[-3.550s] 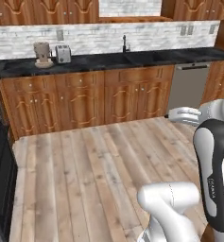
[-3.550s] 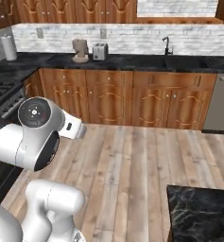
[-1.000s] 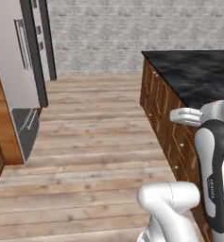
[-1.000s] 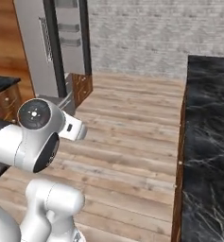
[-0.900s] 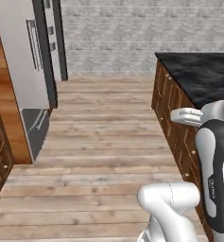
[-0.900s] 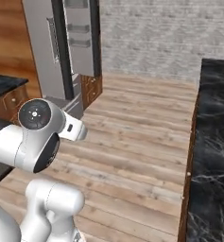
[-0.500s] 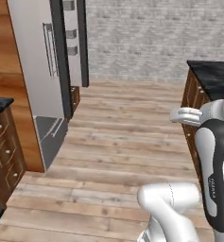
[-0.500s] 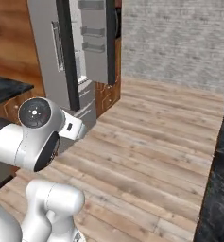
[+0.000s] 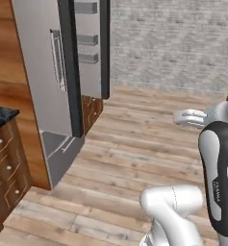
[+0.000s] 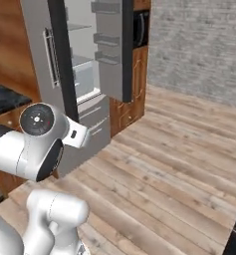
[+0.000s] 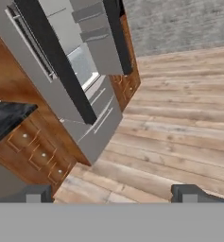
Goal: Take the cupcakes from the fridge and place them on the empty tray on the dining counter.
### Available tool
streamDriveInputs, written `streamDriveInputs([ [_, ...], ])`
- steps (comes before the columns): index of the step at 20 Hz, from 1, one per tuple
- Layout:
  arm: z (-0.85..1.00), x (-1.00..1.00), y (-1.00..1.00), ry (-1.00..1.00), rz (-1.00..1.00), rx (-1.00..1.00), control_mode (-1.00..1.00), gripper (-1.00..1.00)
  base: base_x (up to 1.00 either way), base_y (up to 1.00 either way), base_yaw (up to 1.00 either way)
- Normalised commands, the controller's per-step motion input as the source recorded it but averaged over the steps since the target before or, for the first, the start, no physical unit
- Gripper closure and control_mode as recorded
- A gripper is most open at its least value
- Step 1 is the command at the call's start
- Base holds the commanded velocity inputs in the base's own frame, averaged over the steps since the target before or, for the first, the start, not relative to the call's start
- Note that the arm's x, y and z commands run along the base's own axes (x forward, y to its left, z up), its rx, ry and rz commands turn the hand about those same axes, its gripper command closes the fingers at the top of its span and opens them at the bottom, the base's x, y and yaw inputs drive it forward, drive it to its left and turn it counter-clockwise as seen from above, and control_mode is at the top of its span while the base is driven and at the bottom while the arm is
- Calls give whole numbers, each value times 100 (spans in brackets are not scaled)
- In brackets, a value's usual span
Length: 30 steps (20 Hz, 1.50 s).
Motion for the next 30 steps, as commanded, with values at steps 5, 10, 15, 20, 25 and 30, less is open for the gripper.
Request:
streamDriveInputs([
  [5, 0, 0, 0, 0, 0, 0, 100, -100, 100, -75, 40],
  [10, 0, 0, 0, 0, 0, 0, 100, -100, 100, -64, 45],
  [15, 0, 0, 0, 0, 0, 0, 100, -100, 94, -87, 47],
  [20, 0, 0, 0, 0, 0, 0, 100, -100, 92, -59, 58],
  [25, 0, 0, 0, 0, 0, 0, 100, -100, 80, -51, 64],
  [30, 0, 0, 0, 0, 0, 0, 100, -100, 64, -83, 55],
])
